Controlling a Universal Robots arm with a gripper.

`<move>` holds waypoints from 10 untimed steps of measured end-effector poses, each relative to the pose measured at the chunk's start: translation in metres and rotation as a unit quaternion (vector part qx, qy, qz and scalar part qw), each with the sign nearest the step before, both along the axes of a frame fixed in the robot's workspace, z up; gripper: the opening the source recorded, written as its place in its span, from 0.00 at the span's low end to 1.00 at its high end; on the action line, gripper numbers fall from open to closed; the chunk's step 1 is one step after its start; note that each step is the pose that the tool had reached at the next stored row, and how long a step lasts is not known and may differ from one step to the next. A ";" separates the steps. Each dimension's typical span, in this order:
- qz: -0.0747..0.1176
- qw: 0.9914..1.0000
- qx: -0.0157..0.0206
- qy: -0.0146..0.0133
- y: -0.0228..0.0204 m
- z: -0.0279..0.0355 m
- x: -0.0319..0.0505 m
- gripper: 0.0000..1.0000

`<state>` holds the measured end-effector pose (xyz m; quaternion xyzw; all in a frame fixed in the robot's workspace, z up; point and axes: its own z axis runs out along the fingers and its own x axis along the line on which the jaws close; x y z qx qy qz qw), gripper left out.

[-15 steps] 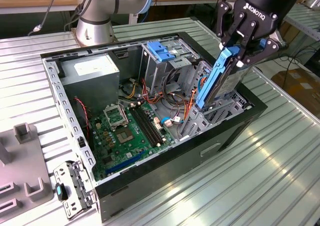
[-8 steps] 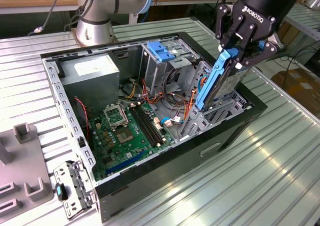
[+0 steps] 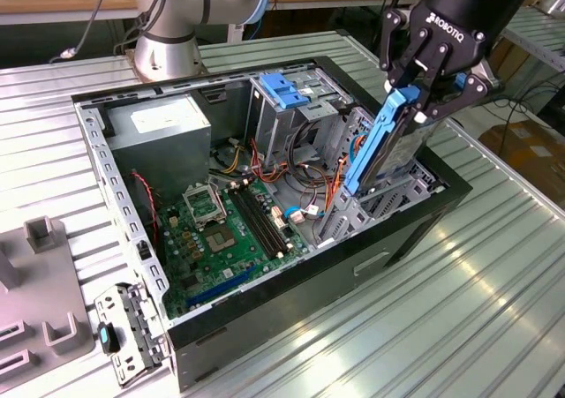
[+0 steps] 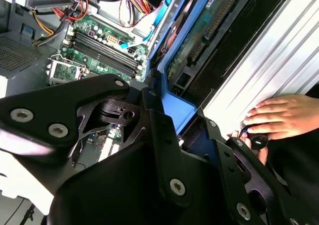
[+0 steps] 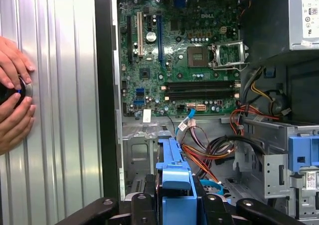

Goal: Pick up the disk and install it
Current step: 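Insert the disk into the insertion slot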

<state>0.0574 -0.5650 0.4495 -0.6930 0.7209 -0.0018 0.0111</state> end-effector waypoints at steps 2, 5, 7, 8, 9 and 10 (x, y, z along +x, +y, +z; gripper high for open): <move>0.000 1.000 0.000 0.001 0.0000 -0.0009 0.0001 0.37; 0.000 1.000 0.000 0.001 0.0000 -0.0023 0.0008 0.37; 0.000 1.000 0.000 0.001 0.0000 -0.0024 0.0021 0.37; 0.000 1.000 0.000 0.001 0.0000 -0.0024 0.0025 0.37; 0.000 1.000 0.000 0.001 0.0000 -0.0024 0.0030 0.37; 0.000 1.000 0.000 0.001 0.0000 -0.0024 0.0038 0.37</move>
